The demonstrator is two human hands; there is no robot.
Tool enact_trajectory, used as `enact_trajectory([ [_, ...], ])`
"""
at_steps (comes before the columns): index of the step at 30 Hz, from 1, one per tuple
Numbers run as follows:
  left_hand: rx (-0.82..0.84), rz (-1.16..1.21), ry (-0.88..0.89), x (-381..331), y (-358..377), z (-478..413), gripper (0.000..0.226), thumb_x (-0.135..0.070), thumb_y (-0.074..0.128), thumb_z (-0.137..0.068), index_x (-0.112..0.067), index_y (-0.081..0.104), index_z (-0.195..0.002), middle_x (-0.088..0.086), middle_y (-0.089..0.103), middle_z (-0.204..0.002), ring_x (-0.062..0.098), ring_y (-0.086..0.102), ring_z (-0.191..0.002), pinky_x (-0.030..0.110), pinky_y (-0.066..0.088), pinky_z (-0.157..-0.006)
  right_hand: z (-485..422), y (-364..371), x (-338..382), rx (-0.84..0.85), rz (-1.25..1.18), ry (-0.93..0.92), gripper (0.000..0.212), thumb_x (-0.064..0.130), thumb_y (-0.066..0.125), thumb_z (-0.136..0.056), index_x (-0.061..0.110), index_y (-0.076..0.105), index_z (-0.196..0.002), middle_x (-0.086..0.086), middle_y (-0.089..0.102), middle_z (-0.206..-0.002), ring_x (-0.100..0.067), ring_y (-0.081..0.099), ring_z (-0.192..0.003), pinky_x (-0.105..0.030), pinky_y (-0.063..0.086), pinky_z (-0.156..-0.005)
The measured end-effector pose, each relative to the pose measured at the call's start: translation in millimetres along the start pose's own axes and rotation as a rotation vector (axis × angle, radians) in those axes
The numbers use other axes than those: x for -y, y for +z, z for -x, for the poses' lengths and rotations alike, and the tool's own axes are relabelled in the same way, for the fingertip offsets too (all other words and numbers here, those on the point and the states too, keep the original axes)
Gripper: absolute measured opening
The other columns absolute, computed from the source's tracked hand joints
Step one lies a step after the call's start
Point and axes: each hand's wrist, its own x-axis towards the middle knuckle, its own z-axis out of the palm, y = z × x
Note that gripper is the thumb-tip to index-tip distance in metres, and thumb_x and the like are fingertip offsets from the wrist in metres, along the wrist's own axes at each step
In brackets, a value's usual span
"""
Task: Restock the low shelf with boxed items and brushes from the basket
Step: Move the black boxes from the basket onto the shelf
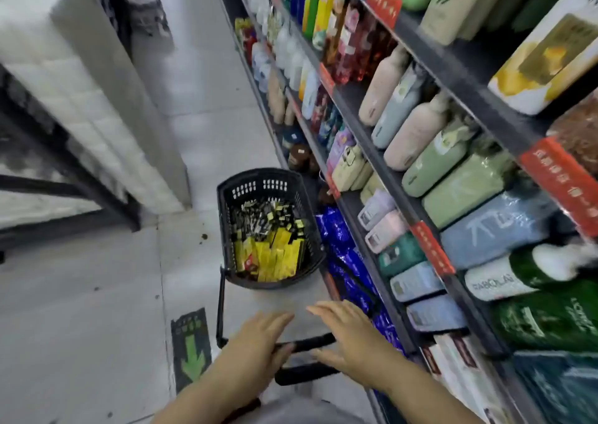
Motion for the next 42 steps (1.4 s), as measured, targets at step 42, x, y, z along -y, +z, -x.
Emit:
enact_trajectory([
  [42,0.084,-0.100,-0.164,81.8,-77.9,-214.8,0.044,-0.053,0.033,-0.096,-0.015,0.053,-0.105,0.009,0.065,-0.110,0.030,0.058,-0.102,0.035,0.038,-0.072,-241.5,-114.0,-59.2,0.185,0.436,-0.305,0.040,0.045,0.033,-0.098,0.021,0.042,-0.130,-0.001,0.054,-0.115,-0.024,0.056,-0.105,-0.041,0.046,-0.075],
])
